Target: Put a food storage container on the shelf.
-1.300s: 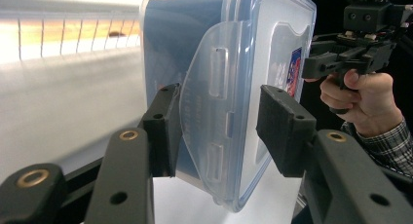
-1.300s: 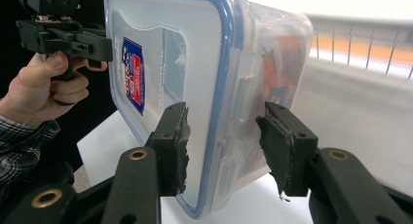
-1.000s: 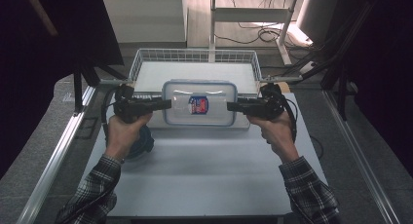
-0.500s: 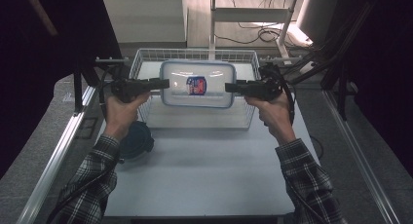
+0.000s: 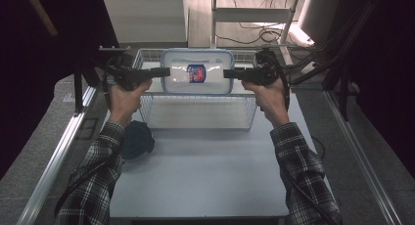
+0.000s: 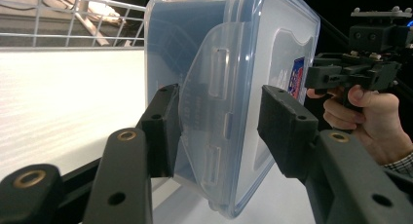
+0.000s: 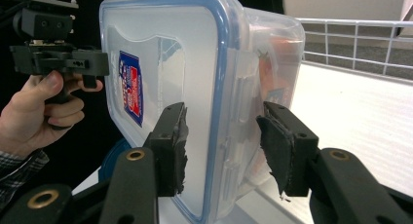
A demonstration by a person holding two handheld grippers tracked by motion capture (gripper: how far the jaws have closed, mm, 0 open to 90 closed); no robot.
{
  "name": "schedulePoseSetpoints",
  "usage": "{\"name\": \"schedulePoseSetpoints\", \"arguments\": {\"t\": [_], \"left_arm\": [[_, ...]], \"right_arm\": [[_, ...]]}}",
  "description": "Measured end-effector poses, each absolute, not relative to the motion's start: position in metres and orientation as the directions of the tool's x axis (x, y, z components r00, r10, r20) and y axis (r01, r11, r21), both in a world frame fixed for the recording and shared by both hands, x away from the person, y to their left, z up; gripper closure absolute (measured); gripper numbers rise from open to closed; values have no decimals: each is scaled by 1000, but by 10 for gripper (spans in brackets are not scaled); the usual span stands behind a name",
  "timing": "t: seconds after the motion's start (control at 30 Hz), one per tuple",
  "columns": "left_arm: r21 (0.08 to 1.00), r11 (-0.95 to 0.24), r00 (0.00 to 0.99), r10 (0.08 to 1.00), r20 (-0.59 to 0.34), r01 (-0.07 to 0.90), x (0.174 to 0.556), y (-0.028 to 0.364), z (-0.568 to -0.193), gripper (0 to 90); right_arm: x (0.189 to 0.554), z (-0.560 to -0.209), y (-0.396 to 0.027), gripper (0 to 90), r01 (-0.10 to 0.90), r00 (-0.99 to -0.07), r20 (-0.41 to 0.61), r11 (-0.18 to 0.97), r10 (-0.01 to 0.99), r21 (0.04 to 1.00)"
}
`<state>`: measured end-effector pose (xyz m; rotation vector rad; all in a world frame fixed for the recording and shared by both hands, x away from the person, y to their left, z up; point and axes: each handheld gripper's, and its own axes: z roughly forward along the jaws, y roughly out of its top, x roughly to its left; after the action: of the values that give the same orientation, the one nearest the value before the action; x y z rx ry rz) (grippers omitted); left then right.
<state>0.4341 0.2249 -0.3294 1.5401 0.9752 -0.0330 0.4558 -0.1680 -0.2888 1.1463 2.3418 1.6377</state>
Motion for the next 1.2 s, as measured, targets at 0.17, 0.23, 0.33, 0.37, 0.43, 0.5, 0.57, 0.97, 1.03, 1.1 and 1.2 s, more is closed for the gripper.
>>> {"name": "schedulePoseSetpoints", "arguments": {"t": [0.17,0.23,0.33,0.37,0.43,0.5,0.57,0.97,1.03,1.1,1.2], "left_arm": [[794,107,622,563,-544,598,441,223,-333,502],[793,119,619,561,-550,598,441,223,-334,504],[792,130,612,566,-553,597,443,222,-334,503],[792,130,612,566,-553,597,443,222,-334,503],[793,134,610,567,-554,595,444,222,-334,498],[804,124,615,580,-534,581,445,220,-335,485],[808,118,618,584,-526,577,445,219,-335,461],[791,100,592,609,-528,603,451,216,-338,380],[797,99,587,624,-516,596,451,217,-338,362],[813,78,567,679,-467,577,450,215,-333,320],[830,56,553,721,-418,555,447,213,-328,369]], "right_arm": [[464,-293,-166,520,547,-710,356,157,608,822],[467,-295,-166,517,551,-704,363,148,611,821],[471,-296,-167,511,566,-692,380,134,613,814],[471,-296,-167,511,566,-692,380,134,613,814],[474,-296,-166,502,569,-687,385,128,616,812],[475,-297,-166,497,564,-689,381,127,616,816],[475,-297,-166,494,560,-691,377,126,616,819],[475,-307,-160,489,551,-675,315,173,667,816],[476,-308,-161,494,552,-677,323,167,661,817],[475,-308,-161,491,554,-677,330,161,658,817],[473,-306,-160,515,541,-668,313,151,675,827]]}}
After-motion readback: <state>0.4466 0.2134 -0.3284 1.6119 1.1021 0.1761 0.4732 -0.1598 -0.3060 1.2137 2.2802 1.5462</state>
